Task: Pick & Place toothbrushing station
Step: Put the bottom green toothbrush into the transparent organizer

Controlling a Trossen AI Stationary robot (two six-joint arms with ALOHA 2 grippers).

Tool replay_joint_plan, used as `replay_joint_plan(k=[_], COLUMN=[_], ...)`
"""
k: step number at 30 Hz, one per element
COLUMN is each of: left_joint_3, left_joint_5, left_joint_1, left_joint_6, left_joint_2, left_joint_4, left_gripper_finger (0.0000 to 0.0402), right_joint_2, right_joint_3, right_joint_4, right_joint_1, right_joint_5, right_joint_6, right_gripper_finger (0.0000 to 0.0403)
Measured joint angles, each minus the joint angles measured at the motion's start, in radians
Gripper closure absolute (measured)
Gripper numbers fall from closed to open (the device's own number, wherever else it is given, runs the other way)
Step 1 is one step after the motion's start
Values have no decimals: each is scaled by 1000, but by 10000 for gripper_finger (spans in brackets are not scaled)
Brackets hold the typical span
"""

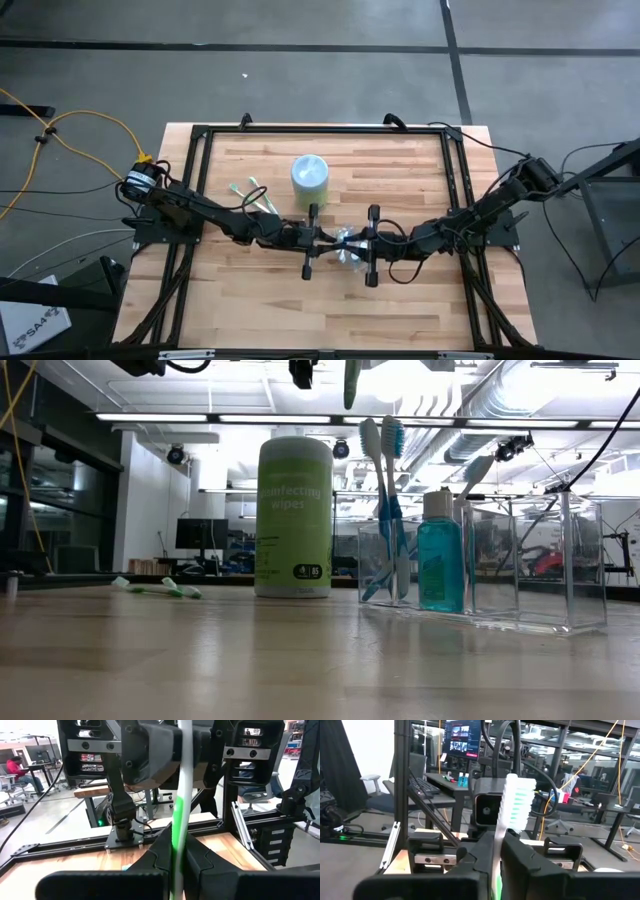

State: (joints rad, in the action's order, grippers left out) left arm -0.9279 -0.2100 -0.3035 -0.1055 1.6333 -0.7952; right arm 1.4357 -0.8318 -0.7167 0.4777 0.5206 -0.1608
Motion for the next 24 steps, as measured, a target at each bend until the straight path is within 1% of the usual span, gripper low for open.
replay_joint_plan(k=[3, 11, 15, 17, 20, 24], left_joint_3=[0, 0, 0, 0, 0, 0], left_joint_5=[4, 52, 111, 117, 118, 118], left_joint_1=[0, 0, -1, -4, -5, -7], left_joint_6=[-1, 0, 6, 6, 4, 16], left_joint_2=[0, 0, 0, 0, 0, 0], left_joint_4=[2, 3, 3, 2, 3, 4], left_gripper_finger=[383, 305, 272, 260, 246, 240], right_joint_2=[0, 0, 0, 0, 0, 0], right_joint_3=[0, 0, 0, 0, 0, 0], right_joint_4=[2, 2, 1, 1, 10, 37], right_joint_1=[0, 3, 21, 36, 65, 108], right_joint_5=[-4, -6, -1, 21, 83, 161], right_joint_6=[-1, -1, -1, -2, -2, -3], right_gripper_finger=[393, 396, 397, 397, 398, 398])
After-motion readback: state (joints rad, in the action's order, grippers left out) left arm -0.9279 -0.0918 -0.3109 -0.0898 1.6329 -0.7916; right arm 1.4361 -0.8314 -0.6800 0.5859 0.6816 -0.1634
